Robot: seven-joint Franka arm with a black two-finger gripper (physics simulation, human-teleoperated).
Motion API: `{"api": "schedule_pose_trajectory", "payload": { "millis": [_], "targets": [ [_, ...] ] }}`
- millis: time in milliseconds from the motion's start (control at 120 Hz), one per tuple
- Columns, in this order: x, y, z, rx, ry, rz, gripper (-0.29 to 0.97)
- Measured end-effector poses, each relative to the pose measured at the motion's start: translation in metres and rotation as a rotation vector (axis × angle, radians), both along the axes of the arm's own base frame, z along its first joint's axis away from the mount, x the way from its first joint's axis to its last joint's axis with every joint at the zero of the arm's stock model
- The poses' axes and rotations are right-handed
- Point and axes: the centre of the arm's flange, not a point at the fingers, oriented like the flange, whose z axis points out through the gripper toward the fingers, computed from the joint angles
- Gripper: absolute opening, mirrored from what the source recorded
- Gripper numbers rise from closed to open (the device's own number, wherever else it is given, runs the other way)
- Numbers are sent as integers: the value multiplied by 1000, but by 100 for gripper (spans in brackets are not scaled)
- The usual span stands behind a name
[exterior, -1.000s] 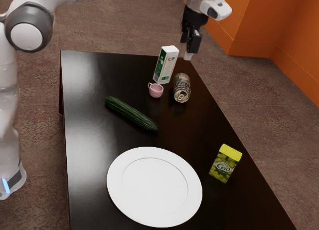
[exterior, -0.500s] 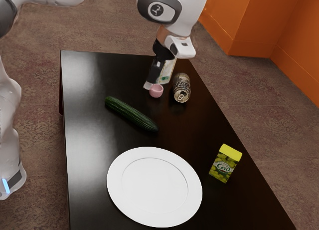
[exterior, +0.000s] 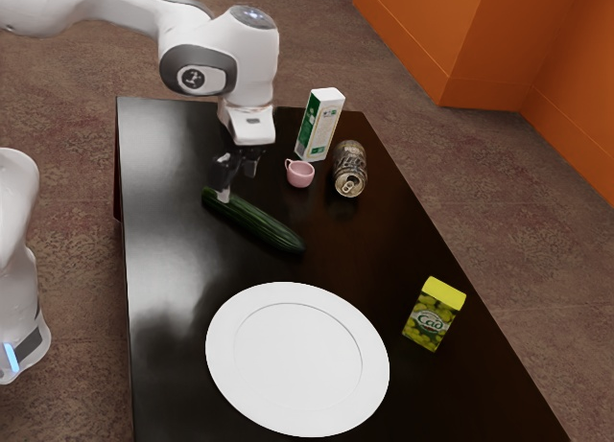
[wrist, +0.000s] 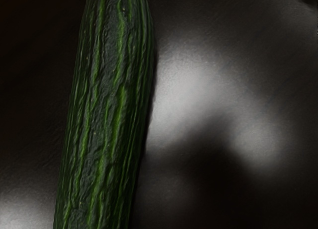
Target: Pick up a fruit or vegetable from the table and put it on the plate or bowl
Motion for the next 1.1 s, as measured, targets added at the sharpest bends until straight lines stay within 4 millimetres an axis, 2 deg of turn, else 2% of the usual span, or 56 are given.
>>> {"api": "schedule_pose_trajectory", "payload": {
  "millis": [150, 258, 325, 442, 708, 858, 1100],
  "targets": [
    [-1, 0, -13, 1, -22, -65, 68],
    [1, 24, -10, 4, -59, -62, 68],
    [4, 30, -9, 11, -81, -80, 68],
    [12, 29, -15, 19, -96, -120, 68],
    [36, 29, -59, -1, -47, -153, 68],
    [42, 30, -72, -11, -34, -162, 68],
    [43, 30, -82, -18, -28, -181, 68]
  ]
}}
